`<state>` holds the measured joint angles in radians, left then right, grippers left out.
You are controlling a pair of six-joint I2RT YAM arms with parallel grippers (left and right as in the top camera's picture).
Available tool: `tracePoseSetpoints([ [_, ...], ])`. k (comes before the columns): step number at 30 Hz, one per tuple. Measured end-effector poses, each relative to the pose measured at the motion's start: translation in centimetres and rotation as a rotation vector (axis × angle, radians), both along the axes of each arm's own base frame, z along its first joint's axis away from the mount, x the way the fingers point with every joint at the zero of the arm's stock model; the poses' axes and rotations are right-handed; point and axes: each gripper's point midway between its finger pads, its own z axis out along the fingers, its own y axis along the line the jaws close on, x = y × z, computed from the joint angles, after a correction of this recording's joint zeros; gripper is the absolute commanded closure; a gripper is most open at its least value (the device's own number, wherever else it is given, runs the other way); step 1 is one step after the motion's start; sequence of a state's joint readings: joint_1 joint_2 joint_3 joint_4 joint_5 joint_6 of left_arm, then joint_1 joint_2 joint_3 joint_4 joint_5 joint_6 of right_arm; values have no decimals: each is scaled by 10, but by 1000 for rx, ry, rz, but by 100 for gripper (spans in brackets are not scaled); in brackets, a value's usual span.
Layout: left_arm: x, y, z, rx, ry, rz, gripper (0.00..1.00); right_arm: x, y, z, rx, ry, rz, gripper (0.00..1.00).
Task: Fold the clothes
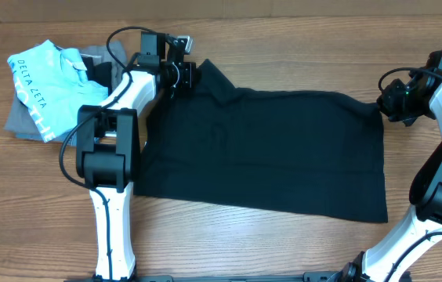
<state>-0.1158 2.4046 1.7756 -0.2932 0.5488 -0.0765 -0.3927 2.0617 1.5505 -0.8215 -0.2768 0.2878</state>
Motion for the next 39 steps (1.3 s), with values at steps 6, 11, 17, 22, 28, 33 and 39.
tracePoseSetpoints([
  [6, -9, 8, 78, 34, -57, 27, 96, 11, -9, 4, -33, -49, -9, 96],
  [11, -23, 13, 147, 51, -143, 27, 96, 18, -16, 7, -51, -83, -16, 96],
  [17, -51, 19, 138, 82, -11, 28, 96, 19, -17, 8, -53, -90, -17, 96],
  [22, -86, 31, 121, 148, 156, 48, 96, 19, -17, 8, -54, -91, -16, 96],
  [28, -122, 34, 113, 188, 300, 40, 90, 19, -17, 8, -54, -92, -16, 96],
  [33, -138, 29, 107, 242, 355, 27, 67, 19, -17, 8, -54, -92, -17, 96],
  [39, -138, 37, 101, 336, 348, 50, 40, 19, -17, 8, -53, -90, -17, 96],
])
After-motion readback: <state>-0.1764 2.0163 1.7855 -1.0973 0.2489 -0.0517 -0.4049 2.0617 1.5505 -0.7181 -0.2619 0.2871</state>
